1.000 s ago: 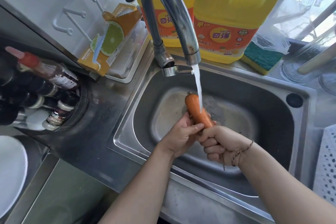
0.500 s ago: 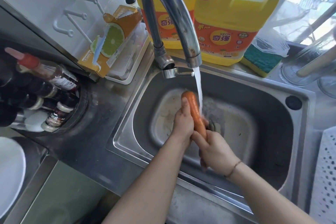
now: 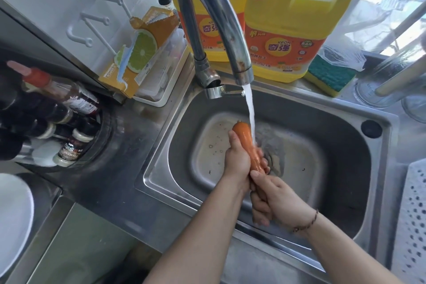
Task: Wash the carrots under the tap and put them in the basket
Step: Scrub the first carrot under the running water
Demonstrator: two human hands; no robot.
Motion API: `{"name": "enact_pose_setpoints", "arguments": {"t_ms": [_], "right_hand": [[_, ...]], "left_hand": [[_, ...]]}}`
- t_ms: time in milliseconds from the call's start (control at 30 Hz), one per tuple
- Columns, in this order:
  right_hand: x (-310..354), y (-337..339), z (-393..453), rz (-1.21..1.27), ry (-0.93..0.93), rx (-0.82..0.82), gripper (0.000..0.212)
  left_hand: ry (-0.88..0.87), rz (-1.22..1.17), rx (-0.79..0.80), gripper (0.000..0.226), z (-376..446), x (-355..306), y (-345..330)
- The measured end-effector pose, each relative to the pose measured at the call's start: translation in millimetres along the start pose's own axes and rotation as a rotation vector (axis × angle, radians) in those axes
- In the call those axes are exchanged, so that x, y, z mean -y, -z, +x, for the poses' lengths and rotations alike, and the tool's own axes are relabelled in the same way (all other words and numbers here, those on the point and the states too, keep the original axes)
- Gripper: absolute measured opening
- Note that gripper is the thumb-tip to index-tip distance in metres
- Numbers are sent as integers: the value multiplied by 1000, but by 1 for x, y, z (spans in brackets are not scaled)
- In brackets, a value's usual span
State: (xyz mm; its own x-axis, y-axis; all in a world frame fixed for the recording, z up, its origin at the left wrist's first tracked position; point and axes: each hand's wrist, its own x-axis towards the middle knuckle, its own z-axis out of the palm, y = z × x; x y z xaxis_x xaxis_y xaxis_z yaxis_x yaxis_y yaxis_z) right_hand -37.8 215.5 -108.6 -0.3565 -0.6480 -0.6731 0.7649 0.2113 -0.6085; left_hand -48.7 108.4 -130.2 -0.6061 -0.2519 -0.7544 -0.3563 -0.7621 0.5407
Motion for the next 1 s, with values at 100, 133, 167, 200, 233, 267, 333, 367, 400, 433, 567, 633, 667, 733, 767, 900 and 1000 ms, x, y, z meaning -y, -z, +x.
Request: {"name": "enact_pose_setpoints", "arguments": {"t_ms": [100, 133, 167, 200, 233, 267, 333, 367, 400, 433, 567, 633, 667, 733, 767, 900, 1000], "right_hand": [[5, 0, -7, 275, -52, 6, 42], [8, 1, -9, 332, -57, 3, 43], [11, 1, -11, 362, -60, 0, 42], [12, 1, -12, 374, -61, 3, 43], [12, 0, -11, 371, -62, 7, 43], [12, -1, -9, 351, -64, 2, 44], [7, -5, -5, 256, -69, -33, 44], [4, -6, -3, 196, -64, -50, 44], [0, -6, -1, 143, -59, -64, 44], [-3, -7, 0, 99, -54, -70, 43], [-5, -7, -5, 134, -77, -31, 38], [-1, -7, -8, 310, -93, -9, 42], [1, -7, -9, 405, -86, -9, 44], [4, -6, -9, 551, -51, -13, 47], [4, -6, -10, 590, -37, -7, 48], [3, -5, -12, 638, -41, 18, 49], [-1, -9, -10, 563, -53, 7, 46]], "left_hand": [[-10, 5, 240, 42, -2, 8, 8], [-23, -2, 360, 29, -3, 10, 15], [-28, -25, 477, 20, -4, 10, 21], [-36, -40, 552, 24, -4, 10, 28], [-52, -56, 584, 29, -3, 11, 31], [-86, -55, 540, 28, -3, 11, 30], [-131, -15, 288, 18, -3, 12, 17], [-128, 7, 138, 22, -1, 12, 9], [-98, 32, 6, 32, 1, 12, 3], [-37, 52, -80, 44, 3, 10, 0], [163, 29, -40, 74, 8, 1, 2], [104, 5, 71, 70, 8, 4, 3], [63, -17, 145, 64, 7, 8, 4], [18, -50, 324, 45, 3, 16, 12], [-4, -57, 417, 33, 3, 18, 19], [-66, -88, 576, 31, -3, 14, 33], [-130, 57, 265, 20, -9, 11, 15]]}}
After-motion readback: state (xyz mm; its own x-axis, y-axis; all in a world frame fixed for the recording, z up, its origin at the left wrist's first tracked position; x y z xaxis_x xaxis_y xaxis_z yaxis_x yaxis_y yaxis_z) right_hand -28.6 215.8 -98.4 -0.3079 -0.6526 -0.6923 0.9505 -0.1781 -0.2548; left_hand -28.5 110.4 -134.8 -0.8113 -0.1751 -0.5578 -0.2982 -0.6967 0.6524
